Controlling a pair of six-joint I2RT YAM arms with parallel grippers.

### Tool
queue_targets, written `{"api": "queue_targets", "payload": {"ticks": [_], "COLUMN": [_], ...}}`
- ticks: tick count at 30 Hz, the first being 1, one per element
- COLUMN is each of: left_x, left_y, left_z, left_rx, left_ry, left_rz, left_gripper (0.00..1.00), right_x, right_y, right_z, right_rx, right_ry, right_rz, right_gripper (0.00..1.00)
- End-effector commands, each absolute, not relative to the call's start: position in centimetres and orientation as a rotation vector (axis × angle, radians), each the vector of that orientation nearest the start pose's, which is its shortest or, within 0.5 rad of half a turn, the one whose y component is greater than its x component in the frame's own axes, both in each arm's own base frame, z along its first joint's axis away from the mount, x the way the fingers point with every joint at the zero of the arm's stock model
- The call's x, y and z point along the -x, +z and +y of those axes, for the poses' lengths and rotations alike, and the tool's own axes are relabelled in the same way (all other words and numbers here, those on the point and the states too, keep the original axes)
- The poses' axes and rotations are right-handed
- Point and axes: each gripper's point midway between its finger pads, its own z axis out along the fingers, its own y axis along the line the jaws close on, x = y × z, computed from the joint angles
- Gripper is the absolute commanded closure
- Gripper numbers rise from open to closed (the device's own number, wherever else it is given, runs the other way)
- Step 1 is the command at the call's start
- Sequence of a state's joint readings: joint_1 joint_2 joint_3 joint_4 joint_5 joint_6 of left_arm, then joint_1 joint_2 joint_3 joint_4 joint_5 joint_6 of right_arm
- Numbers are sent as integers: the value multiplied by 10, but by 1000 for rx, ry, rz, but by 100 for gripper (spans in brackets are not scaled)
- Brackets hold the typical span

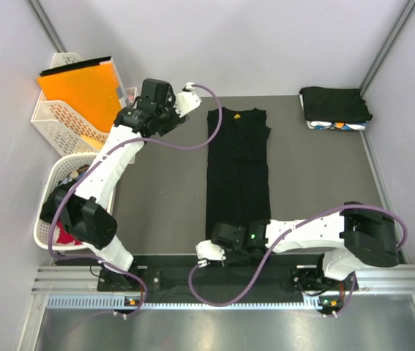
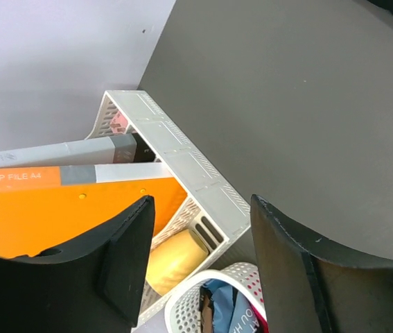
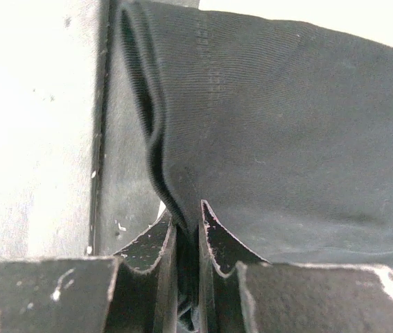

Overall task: Fold and stack the t-shirts
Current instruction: Grab the bottom of the folded rectangular tshirt with right arm, then fold the folded rectangular tshirt in 1/3 of the way

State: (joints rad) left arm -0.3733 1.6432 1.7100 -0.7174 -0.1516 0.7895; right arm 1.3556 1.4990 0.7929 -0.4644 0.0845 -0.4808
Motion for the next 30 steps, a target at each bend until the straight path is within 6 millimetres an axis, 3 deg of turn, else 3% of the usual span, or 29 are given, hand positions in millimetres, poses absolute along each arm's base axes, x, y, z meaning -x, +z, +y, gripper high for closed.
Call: {"api": "queue_targets", "payload": {"ticks": [1, 7, 14, 23, 30], "left_x": [-460, -465, -465, -453, -450], "left_y": [315, 315, 309, 303, 302], "left_z": [-112, -112, -111, -110, -102], "left_rx": [-1102, -1121, -1129, -1127, -1099], "left_ry": [431, 430, 412, 379, 361], "left_rz": [1839, 1830, 1838, 1847, 1851], "left_gripper": [37, 37, 37, 36, 36], "right_x": [-91, -93, -112, -170, -216], "right_y": [51, 70, 118, 154, 154], "right_z": [283, 284, 299, 288, 277], "right_rx": [2264, 2340, 2294, 2256, 2254], "right_ry": [207, 260, 220, -18, -133], "right_rz": [1533, 1456, 1418, 1389, 1394], "right_gripper": [100, 100, 100, 100, 100]}}
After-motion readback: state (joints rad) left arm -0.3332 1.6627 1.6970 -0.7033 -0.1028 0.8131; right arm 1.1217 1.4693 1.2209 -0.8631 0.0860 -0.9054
